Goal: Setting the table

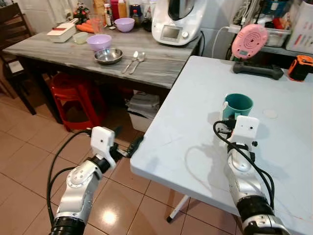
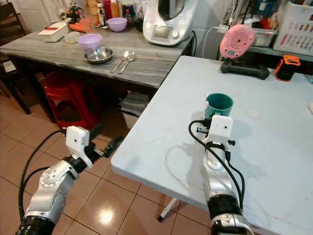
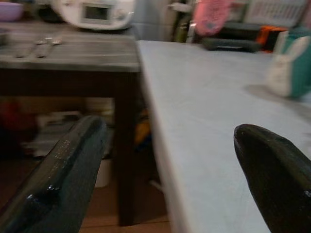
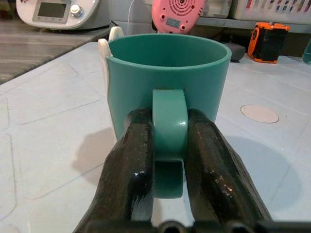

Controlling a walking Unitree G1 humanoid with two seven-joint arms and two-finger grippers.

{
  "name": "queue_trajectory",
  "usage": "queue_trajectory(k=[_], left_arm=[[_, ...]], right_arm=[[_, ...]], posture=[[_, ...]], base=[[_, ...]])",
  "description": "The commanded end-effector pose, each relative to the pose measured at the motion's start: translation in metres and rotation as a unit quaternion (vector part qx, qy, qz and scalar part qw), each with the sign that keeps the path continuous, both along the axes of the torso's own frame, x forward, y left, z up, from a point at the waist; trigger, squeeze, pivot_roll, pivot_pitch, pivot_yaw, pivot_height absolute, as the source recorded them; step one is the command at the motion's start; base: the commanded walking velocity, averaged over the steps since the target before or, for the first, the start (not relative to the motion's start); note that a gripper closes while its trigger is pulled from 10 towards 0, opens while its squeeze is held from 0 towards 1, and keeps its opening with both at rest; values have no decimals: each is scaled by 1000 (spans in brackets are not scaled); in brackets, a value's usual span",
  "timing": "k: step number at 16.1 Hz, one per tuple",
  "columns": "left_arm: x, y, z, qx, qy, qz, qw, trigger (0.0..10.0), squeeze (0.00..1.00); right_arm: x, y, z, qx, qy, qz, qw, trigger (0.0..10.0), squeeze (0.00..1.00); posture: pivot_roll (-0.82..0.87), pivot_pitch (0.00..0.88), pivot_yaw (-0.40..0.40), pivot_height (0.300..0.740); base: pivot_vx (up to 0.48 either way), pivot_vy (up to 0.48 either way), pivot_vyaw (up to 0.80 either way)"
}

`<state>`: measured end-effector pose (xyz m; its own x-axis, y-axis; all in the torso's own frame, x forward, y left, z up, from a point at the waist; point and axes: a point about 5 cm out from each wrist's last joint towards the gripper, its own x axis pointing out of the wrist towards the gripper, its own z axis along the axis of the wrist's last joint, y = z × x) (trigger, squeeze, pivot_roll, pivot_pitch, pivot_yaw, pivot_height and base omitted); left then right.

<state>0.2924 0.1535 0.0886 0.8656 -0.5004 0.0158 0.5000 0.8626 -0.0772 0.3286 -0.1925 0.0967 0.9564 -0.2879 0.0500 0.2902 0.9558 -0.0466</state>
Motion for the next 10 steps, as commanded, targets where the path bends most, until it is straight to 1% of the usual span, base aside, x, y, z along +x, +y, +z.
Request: queue_trajectory(k=[1, 2, 3, 4, 6, 7, 8, 9, 10], left_arm=[[6, 8, -2, 15, 5, 41, 999, 10000, 0], [13, 17, -5, 34, 18, 104, 994, 10000, 0], [17, 20, -7, 35, 30, 127, 991, 10000, 0], [19, 24, -6, 39, 27, 145, 988, 10000, 0], [23, 30, -7, 29, 42, 179, 983, 10000, 0], [25, 32, -7, 33, 39, 187, 981, 10000, 0], [26, 32, -8, 22, 45, 189, 981, 10000, 0], [27, 32, -8, 21, 46, 189, 981, 10000, 0], [27, 31, -8, 26, 40, 186, 981, 10000, 0]], right_arm=[[-5, 1, -4, 9, 12, -2, 1000, 0, 0], [-12, 1, 2, 10, -15, -7, 1000, 0, 0], [-16, 0, 4, 5, -22, -7, 1000, 0, 0], [-19, -1, 2, 7, -18, -8, 1000, 0, 0], [-27, -2, 1, 9, -16, -8, 1000, 0, 0], [-32, 0, 4, 12, -19, -5, 1000, 0, 0], [-35, 2, 9, 6, -28, 6, 1000, 0, 0], [-38, 3, 14, -2, -35, 8, 999, 0, 0], [-42, 3, 18, 15, -45, 10, 999, 3569, 0]], posture=[[-29, 0, 26, 740], [-29, 0, 26, 740], [-42, 0, 23, 740], [-44, 0, 23, 740], [-47, 0, 23, 740], [-47, 0, 23, 740], [-60, 0, 29, 740], [-60, 0, 29, 740], [-63, 0, 29, 740]], base=[[0, 0, 0], [0, 0, 0], [0, 0, 0], [0, 0, 0], [0, 0, 0], [0, 0, 0], [0, 0, 0], [0, 0, 0], [0, 0, 0]])
